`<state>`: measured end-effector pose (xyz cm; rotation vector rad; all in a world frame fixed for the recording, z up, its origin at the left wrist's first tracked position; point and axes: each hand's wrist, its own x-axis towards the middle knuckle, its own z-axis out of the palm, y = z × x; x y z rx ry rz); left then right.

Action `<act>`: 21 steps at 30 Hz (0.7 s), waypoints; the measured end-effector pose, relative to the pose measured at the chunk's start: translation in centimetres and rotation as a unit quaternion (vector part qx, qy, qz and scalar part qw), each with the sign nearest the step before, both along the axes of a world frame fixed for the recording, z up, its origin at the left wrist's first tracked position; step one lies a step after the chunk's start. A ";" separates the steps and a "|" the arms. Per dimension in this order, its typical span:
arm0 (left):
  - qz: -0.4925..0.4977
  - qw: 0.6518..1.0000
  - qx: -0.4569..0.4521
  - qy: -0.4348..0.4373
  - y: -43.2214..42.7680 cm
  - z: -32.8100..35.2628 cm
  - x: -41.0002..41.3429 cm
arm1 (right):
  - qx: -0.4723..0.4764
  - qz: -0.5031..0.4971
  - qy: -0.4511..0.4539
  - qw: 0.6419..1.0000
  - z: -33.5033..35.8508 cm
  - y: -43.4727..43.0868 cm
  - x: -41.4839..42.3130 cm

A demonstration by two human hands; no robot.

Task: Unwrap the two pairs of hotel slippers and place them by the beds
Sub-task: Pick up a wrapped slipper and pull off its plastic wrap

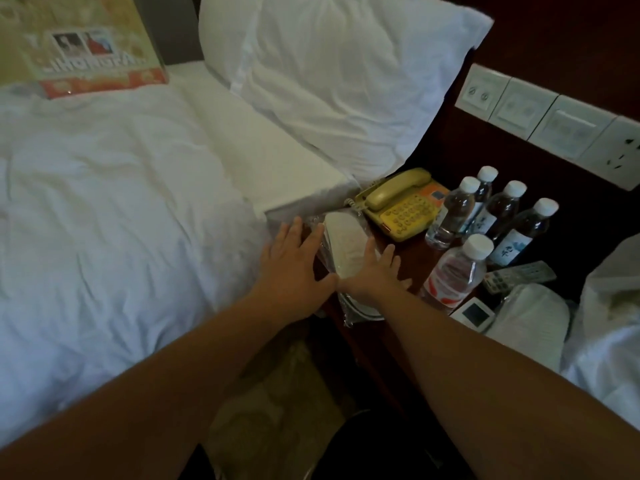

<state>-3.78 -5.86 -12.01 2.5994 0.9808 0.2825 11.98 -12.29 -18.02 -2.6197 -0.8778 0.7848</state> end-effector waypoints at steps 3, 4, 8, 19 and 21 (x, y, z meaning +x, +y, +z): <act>-0.005 1.000 -0.001 0.014 0.1 -0.7 -0.9 | -0.009 -0.010 -0.010 1.000 -1.0 0.5 -0.4; -0.008 1.000 -0.001 0.017 0.1 -0.9 -1.3 | -0.014 -0.016 -0.016 1.000 -1.2 0.6 -0.4; 0.001 0.999 -0.012 0.032 0.4 -1.1 -2.6 | -0.004 -0.049 -0.067 0.997 -0.9 0.6 -0.6; 0.042 0.990 -0.093 -0.099 0.6 3.4 -1.8 | 0.291 -0.067 -0.003 0.954 5.6 -2.7 -3.4; 0.036 0.980 -0.125 -0.154 0.3 4.5 -2.0 | 0.358 -0.067 0.063 0.929 6.8 -3.7 -4.2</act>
